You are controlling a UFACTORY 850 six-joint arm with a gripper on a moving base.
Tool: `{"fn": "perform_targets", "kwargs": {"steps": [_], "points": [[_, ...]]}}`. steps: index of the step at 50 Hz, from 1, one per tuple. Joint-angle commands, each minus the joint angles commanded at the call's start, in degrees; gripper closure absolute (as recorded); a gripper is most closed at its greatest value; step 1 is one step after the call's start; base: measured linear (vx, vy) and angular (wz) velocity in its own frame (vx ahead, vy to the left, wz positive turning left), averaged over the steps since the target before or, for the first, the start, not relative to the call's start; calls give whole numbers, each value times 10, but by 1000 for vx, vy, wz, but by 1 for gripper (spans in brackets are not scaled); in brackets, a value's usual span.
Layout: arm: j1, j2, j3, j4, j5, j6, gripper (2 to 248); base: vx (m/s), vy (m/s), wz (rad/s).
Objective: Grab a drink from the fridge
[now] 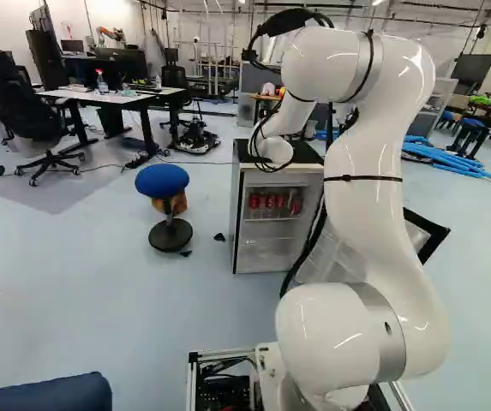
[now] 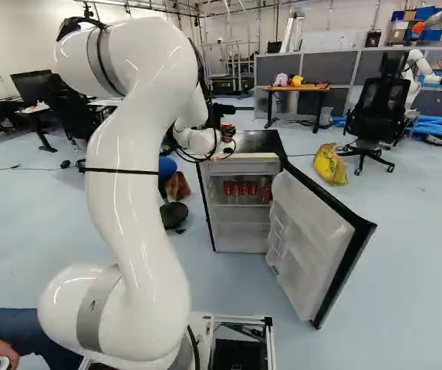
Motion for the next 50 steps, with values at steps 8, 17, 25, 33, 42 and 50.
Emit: {"fn": "perform_targets", "kwargs": {"steps": [8, 17, 25, 33, 42, 50], "points": [[-2, -17, -23, 0, -12, 0, 152, 0, 0, 0], [-3, -37, -51, -2, -17, 0, 152, 0, 0, 0], [-4, -54, -73, -8, -20, 0, 152, 0, 0, 0], [-3, -68, -93, -15, -25, 0, 152, 0, 0, 0], [-3, -75, -103, -24, -36, 0, 152, 0, 0, 0], [-3, -75, -103, -29, -43, 0, 152, 0, 0, 0]]}}
